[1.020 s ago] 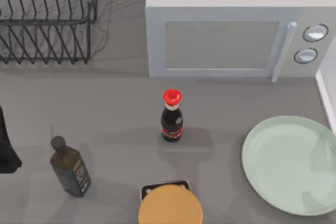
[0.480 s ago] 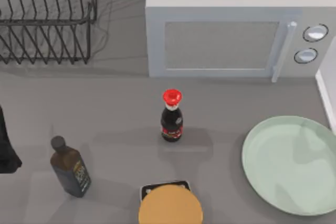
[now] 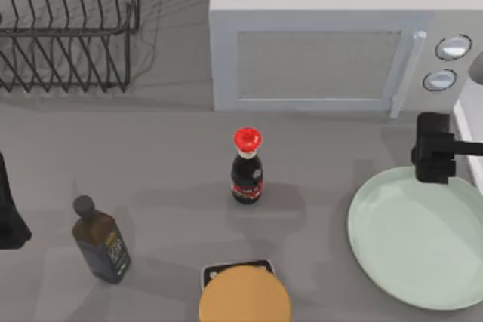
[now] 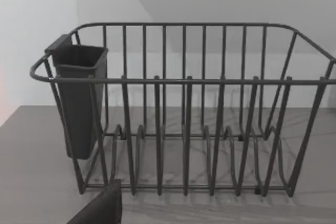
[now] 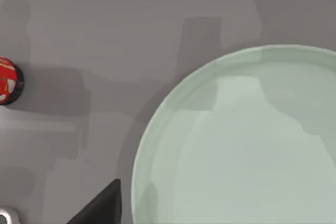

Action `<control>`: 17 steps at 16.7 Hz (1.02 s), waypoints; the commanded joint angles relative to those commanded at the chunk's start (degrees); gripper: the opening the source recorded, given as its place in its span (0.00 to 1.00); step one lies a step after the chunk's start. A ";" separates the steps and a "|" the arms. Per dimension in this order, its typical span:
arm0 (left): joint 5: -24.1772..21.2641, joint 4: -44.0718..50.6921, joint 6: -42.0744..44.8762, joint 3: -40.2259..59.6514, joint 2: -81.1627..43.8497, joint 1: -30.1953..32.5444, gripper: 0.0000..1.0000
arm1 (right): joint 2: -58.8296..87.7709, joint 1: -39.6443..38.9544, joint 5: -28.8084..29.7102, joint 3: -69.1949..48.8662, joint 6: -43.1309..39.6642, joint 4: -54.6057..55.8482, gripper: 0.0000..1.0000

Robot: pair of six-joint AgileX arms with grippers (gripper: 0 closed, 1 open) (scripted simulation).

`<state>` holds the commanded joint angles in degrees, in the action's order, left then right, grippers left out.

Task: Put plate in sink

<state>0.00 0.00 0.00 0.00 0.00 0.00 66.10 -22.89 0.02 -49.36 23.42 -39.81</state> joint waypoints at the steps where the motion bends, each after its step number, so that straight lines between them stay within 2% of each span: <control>1: 0.00 0.00 0.00 0.00 0.00 0.00 1.00 | 5.59 -1.78 0.00 -3.86 1.82 -3.10 1.00; 8: 0.00 0.00 0.00 0.00 0.00 0.00 1.00 | 34.51 -10.96 0.01 -23.70 11.21 -19.06 1.00; 17: 0.00 0.00 0.00 0.00 0.00 0.00 1.00 | 38.59 -12.11 -0.01 -26.46 12.61 -21.24 1.00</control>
<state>0.00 0.00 0.00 0.00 0.00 0.00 104.68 -35.01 0.01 -75.82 36.02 -61.05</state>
